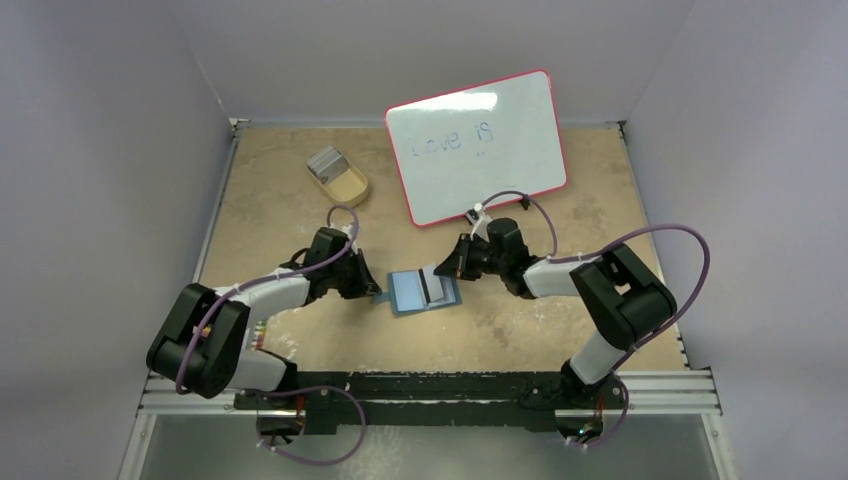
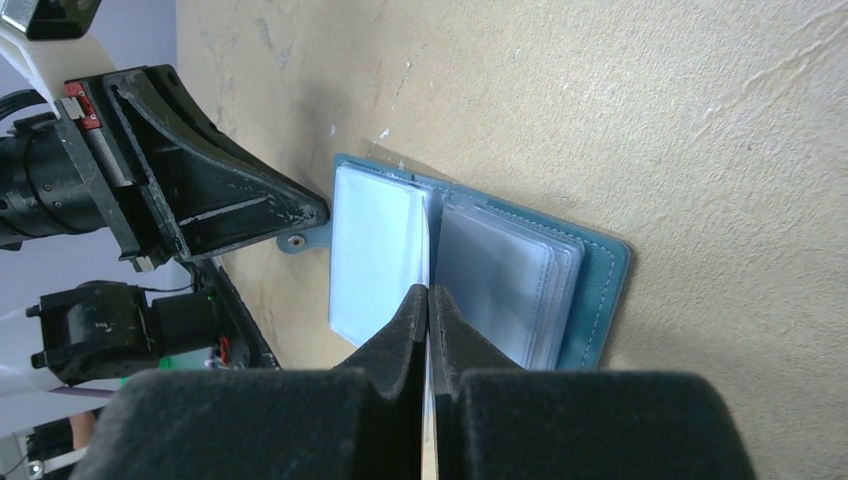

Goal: Put the credit cards into the card holder
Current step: Insert the credit card into the card holder.

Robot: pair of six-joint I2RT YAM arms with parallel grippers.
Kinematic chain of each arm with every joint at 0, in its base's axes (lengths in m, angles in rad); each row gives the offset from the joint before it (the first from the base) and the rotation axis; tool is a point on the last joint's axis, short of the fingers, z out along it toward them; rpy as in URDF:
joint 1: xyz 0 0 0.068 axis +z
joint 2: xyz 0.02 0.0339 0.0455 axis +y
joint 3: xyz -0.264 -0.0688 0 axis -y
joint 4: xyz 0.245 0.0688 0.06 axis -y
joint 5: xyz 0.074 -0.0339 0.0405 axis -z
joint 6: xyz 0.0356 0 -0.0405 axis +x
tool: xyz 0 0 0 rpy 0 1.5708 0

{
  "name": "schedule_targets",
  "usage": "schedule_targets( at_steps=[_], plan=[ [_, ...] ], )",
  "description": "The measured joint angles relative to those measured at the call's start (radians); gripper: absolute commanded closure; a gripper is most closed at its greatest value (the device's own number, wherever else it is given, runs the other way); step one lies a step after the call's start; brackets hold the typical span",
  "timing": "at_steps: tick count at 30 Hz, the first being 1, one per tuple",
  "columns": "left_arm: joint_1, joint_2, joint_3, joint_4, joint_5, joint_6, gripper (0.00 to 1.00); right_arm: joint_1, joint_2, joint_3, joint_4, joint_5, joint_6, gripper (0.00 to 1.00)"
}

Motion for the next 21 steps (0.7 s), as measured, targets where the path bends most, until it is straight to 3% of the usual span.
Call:
schedule_targets(
  at_steps=[21],
  plan=[
    [0.000, 0.001, -0.013, 0.017, -0.002, -0.007, 1.00, -0.004, 0.051, -0.014, 0.094, -0.024, 0.051, 1.00]
  ],
)
